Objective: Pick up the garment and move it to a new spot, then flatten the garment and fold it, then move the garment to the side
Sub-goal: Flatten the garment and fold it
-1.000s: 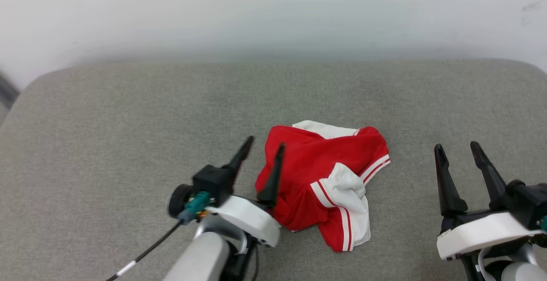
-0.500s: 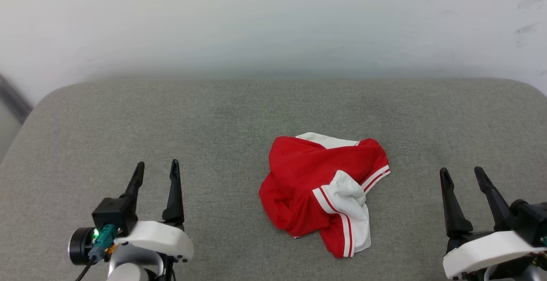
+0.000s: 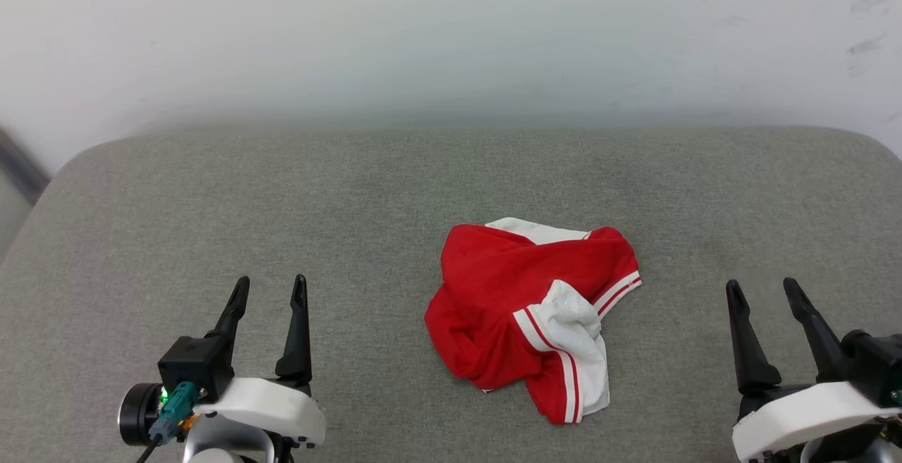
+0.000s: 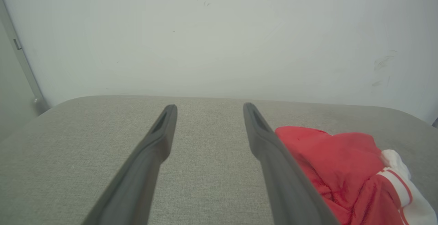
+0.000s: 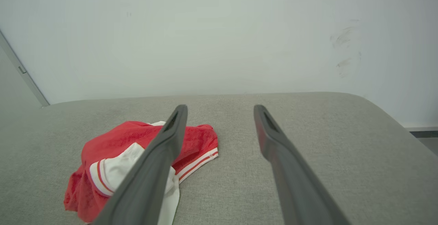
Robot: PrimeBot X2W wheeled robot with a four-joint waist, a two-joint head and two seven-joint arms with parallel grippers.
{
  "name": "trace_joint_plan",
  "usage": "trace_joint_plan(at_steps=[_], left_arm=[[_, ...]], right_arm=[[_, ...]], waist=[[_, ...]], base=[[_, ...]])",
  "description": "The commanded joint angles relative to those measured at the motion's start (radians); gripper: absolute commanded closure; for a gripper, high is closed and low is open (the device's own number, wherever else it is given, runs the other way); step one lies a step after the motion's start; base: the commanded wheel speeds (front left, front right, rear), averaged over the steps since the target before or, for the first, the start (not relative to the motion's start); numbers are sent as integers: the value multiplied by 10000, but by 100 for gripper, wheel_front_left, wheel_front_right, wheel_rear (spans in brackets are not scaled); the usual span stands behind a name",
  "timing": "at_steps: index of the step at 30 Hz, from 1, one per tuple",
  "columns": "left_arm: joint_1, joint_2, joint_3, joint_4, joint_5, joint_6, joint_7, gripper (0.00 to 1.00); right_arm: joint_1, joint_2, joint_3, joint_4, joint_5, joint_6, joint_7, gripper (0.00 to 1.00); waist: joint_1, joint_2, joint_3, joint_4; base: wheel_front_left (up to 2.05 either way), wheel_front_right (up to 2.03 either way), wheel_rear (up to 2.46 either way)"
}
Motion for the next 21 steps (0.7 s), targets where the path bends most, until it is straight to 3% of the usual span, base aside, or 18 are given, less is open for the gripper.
trace_joint_plan(at_steps=[1,5,11,17,21], left_arm=[[68,32,-1,-45,-39,53,30,0],[-55,-3,-43,-92,-55,57,20,0],[-395,-157,-225,-58,-2,-97,-52,0],[-862,-326,-421,59,88,-261,-193,0],[-1174,-547,-478,233,67,-349,-279,0]], right_arm=[[-48,13,-33,22,-9,-7,81,0],[-110,13,-280,489,411,-5,1044,0],[-736,-97,-506,1122,598,-5,3829,0],[-1337,-783,724,1187,1330,-5,6892,0],[-1590,-1108,1477,1401,1799,-5,7838,0]], waist=[[0,0,7,6],[0,0,66,57],[0,0,439,417],[0,0,1062,934],[0,0,1452,1284]], base=[[0,0,0],[0,0,0],[0,0,0],[0,0,0],[0,0,0]])
